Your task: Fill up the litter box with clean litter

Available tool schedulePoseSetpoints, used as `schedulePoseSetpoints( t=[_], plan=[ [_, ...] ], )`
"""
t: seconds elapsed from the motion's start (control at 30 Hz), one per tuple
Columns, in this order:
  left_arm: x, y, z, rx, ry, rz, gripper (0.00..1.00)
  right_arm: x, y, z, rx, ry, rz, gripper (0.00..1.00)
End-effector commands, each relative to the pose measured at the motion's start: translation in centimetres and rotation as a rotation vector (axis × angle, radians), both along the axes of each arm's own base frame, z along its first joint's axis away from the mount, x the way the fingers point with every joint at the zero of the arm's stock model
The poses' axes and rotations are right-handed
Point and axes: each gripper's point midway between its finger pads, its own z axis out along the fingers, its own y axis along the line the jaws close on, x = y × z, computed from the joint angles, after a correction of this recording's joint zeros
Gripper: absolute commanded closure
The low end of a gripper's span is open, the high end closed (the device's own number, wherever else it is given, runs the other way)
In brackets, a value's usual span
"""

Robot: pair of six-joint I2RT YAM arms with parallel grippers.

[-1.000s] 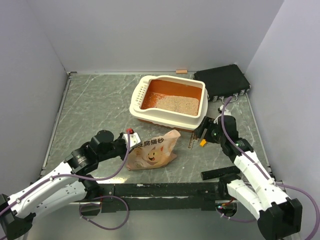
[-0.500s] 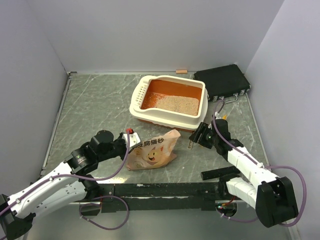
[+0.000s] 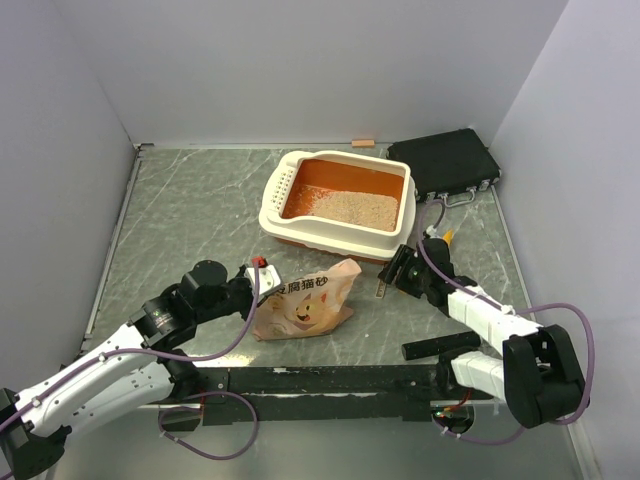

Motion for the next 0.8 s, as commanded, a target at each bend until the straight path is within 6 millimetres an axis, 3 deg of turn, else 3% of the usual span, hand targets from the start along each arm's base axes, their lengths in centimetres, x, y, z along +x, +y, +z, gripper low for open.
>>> schedulePoseSetpoints(
  t=[0.0,0.17,0.33,0.47,0.77],
  plan=[
    [0.9,-0.4,2.7,-0.079,-0.066,0.024,0.99,1.3,-0.8,0.3,-0.023,-0.051,-0.056,0.32],
    [0.9,-0.6,2.5,-0.078,-0.06,0.021,0.99,1.5,-1.1,0.1,-0.019,-0.079,-0.082,0.42],
    [0.8,-0.6,2.5,-0.079,-0.058,0.02,0.99,1.5,-0.7,-0.8,-0.004,-0.057,-0.071,0.47],
    [0.8,-0.5,2.5,-0.082,-0.062,0.022,0.99,1.6,-0.4,-0.7,0.019,-0.078,-0.072,0.67],
    [0.9,-0.6,2.5,-0.084,-0.06,0.024,0.99,2.2,-1.1,-0.2,0.004,-0.121,-0.11,0.73]
  ],
)
